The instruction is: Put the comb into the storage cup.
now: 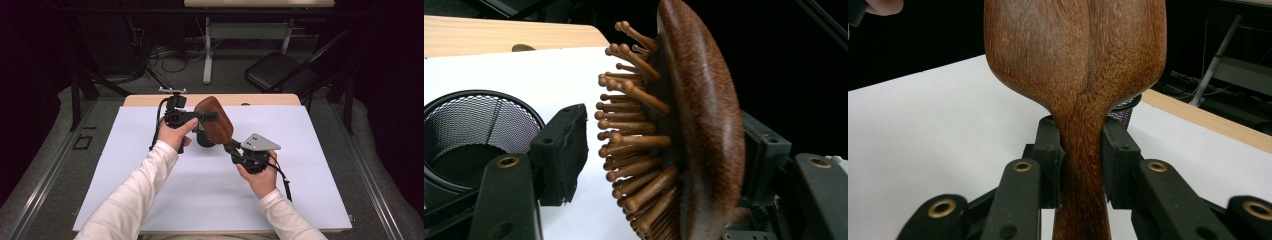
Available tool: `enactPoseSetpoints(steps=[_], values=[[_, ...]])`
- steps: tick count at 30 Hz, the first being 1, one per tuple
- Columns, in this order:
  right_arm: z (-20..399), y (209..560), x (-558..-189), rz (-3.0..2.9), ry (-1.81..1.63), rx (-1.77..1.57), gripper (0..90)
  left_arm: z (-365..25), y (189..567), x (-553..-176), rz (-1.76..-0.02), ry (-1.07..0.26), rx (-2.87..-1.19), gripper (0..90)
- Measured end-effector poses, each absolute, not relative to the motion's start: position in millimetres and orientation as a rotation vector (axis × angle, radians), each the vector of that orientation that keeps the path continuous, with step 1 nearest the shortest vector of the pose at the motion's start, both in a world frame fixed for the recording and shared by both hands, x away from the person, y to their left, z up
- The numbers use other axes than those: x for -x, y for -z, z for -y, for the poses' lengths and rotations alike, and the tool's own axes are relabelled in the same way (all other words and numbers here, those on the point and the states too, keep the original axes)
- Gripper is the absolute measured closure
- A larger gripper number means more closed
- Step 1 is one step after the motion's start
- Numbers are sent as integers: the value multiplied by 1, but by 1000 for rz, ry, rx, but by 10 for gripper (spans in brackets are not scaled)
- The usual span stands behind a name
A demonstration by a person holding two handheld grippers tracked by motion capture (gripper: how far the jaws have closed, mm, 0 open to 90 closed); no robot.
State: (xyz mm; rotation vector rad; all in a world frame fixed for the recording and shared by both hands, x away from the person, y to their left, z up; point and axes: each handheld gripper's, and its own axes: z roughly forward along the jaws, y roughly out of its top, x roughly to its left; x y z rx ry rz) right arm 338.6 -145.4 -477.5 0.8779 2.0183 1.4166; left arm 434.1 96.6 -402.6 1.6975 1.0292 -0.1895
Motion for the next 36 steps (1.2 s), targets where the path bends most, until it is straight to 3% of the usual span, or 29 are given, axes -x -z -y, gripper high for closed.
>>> enactPoseSetpoints(steps=[6, 36], values=[[145, 478, -338, -2024, -1418, -883, 726, -96, 402, -432, -1018, 185, -1701, 394], [144, 479, -338, -2025, -1417, -879, 726, -99, 406, -431, -1051, 240, -1643, 433]])
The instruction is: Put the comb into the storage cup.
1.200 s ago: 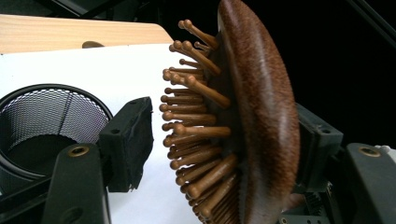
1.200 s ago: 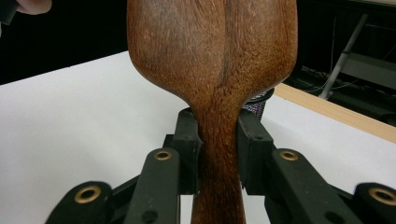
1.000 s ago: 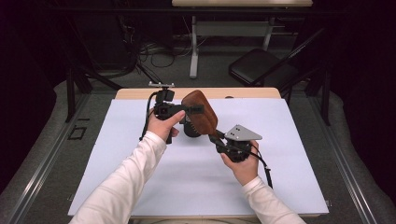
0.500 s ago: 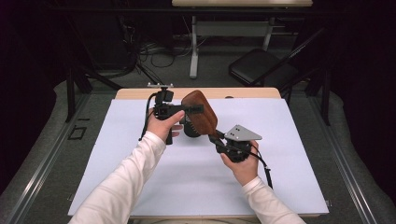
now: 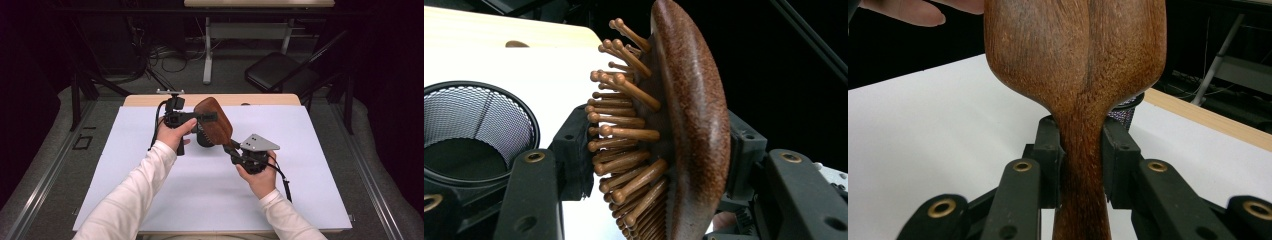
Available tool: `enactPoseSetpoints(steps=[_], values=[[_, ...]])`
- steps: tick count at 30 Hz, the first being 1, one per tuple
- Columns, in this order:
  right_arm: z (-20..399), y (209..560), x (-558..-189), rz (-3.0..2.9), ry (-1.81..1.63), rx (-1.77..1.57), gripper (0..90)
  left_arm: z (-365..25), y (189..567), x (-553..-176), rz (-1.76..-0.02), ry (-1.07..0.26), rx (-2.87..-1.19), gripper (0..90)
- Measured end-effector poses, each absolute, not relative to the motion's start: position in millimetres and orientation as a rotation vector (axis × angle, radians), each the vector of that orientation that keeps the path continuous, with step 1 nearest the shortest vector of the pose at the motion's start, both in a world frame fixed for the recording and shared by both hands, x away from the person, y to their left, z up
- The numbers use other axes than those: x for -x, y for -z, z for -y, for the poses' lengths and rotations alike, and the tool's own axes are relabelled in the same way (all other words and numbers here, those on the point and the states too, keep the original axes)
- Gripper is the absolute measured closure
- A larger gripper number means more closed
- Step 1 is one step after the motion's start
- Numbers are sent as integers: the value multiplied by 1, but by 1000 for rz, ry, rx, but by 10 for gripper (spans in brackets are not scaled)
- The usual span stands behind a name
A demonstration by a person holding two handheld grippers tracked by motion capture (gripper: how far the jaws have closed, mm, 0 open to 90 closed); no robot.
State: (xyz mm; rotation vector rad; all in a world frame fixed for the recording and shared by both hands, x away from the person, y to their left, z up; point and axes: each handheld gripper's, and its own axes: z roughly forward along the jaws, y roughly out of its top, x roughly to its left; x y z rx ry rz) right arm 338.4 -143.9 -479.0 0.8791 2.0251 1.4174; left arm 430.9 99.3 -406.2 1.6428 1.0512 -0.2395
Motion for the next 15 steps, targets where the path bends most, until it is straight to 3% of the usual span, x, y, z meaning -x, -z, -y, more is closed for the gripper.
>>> enactPoseSetpoints(steps=[15], values=[[143, 480, -339, -2039, -1411, -864, 726, -104, 407, -433, -1089, 305, -1626, 449]])
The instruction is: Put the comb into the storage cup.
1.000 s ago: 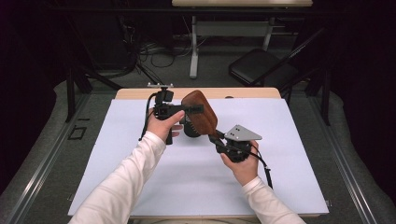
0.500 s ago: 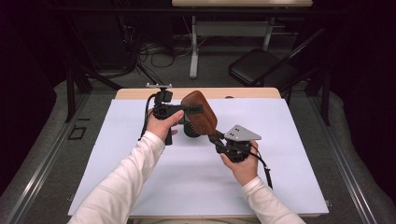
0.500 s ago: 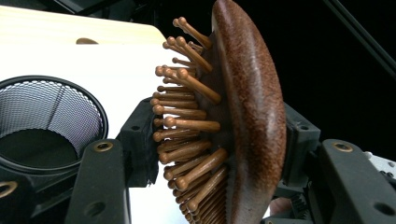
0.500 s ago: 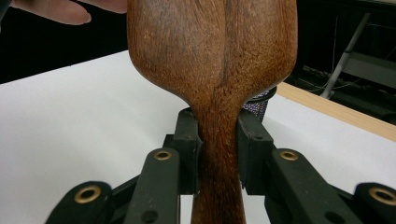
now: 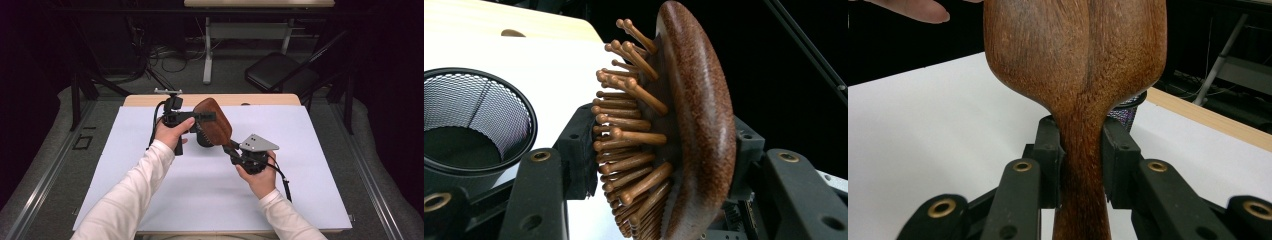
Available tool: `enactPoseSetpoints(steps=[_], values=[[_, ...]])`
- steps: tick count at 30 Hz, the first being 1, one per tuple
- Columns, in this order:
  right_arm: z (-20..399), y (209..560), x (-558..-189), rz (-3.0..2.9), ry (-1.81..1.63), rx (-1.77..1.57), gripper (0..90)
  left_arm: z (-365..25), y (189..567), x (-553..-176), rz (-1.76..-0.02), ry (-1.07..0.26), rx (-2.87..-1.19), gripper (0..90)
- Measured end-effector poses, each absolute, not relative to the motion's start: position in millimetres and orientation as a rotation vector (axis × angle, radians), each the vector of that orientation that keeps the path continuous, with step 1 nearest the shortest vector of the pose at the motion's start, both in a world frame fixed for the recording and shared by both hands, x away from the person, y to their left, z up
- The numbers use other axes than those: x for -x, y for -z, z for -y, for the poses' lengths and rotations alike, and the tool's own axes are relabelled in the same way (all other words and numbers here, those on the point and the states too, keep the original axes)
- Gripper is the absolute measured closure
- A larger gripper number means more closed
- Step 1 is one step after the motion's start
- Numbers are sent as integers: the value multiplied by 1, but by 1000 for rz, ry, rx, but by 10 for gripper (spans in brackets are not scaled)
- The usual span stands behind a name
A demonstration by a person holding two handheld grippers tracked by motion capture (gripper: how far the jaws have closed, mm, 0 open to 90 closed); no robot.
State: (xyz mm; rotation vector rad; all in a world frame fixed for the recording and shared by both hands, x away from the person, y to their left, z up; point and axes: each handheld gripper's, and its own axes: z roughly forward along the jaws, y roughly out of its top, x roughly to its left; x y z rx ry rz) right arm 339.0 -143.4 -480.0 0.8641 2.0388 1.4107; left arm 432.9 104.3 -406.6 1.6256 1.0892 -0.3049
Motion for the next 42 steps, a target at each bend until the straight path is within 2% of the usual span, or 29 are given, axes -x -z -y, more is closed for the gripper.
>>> enactPoseSetpoints(steps=[18, 42], values=[[144, 481, -340, -2061, -1407, -837, 725, -110, 406, -435, -1102, 379, -1630, 468], [144, 481, -341, -2073, -1418, -846, 725, -108, 402, -435, -1155, 390, -1636, 495]])
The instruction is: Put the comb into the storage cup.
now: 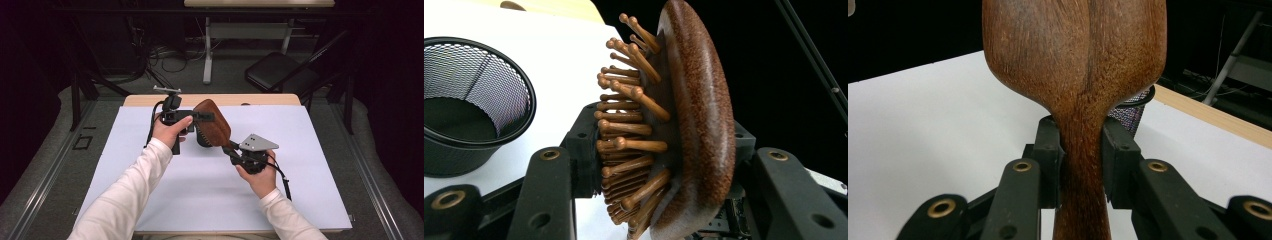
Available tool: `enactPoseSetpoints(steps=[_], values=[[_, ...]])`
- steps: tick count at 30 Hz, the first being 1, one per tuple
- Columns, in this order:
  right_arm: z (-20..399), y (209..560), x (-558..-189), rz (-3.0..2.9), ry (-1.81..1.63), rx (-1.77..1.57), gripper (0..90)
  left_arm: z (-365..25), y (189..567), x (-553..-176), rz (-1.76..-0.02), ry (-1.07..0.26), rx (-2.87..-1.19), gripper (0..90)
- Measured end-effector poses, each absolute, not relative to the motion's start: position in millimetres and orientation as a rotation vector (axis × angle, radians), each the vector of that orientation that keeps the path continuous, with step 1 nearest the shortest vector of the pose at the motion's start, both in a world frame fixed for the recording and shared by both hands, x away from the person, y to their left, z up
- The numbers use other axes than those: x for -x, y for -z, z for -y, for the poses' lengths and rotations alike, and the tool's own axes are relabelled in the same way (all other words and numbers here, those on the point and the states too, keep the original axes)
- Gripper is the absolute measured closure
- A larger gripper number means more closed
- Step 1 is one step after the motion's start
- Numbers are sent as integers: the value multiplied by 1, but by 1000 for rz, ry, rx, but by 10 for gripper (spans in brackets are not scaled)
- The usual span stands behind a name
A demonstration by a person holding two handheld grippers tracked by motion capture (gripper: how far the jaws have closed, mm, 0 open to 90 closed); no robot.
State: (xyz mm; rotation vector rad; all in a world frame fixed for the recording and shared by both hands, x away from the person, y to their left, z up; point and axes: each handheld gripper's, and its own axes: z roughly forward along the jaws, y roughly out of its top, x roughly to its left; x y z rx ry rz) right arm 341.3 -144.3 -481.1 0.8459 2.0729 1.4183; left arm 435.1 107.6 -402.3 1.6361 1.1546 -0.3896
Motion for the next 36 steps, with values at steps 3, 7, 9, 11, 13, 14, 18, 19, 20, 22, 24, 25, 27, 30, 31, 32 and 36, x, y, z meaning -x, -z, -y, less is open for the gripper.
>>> enactPoseSetpoints(steps=[3, 7, 9, 11, 13, 14, 18, 19, 20, 22, 24, 25, 27, 30, 31, 32, 36], values=[[145, 482, -342, -2074, -1426, -859, 724, -107, 402, -435, -1171, 396, -1632, 499], [145, 482, -343, -2080, -1430, -868, 724, -106, 402, -437, -1183, 397, -1636, 504], [145, 482, -343, -2079, -1431, -870, 724, -105, 402, -437, -1193, 404, -1628, 507], [145, 482, -343, -2081, -1433, -880, 724, -105, 402, -437, -1196, 402, -1634, 510], [145, 482, -343, -2081, -1435, -882, 724, -105, 402, -437, -1201, 403, -1630, 511], [145, 482, -343, -2082, -1436, -885, 723, -104, 401, -437, -1201, 403, -1631, 513], [146, 482, -343, -2081, -1436, -888, 723, -104, 402, -437, -1217, 412, -1621, 517], [145, 482, -343, -2081, -1435, -890, 723, -104, 402, -437, -1217, 412, -1621, 517], [145, 482, -343, -2080, -1436, -891, 723, -104, 402, -437, -1221, 414, -1616, 518], [145, 482, -343, -2079, -1435, -893, 723, -104, 402, -437, -1223, 411, -1616, 519], [145, 482, -343, -2075, -1436, -893, 722, -103, 402, -437, -1223, 409, -1613, 520], [145, 482, -344, -2073, -1437, -892, 722, -103, 402, -437, -1223, 410, -1610, 520], [146, 482, -344, -2072, -1437, -895, 721, -103, 402, -438, -1222, 413, -1610, 521], [145, 482, -344, -2073, -1437, -903, 720, -103, 403, -439, -1239, 421, -1604, 521], [145, 482, -344, -2074, -1436, -905, 720, -103, 403, -439, -1244, 421, -1599, 521], [145, 482, -344, -2073, -1436, -907, 719, -103, 403, -439, -1245, 423, -1600, 521], [146, 482, -345, -2075, -1437, -912, 718, -103, 404, -439, -1246, 422, -1598, 522]])
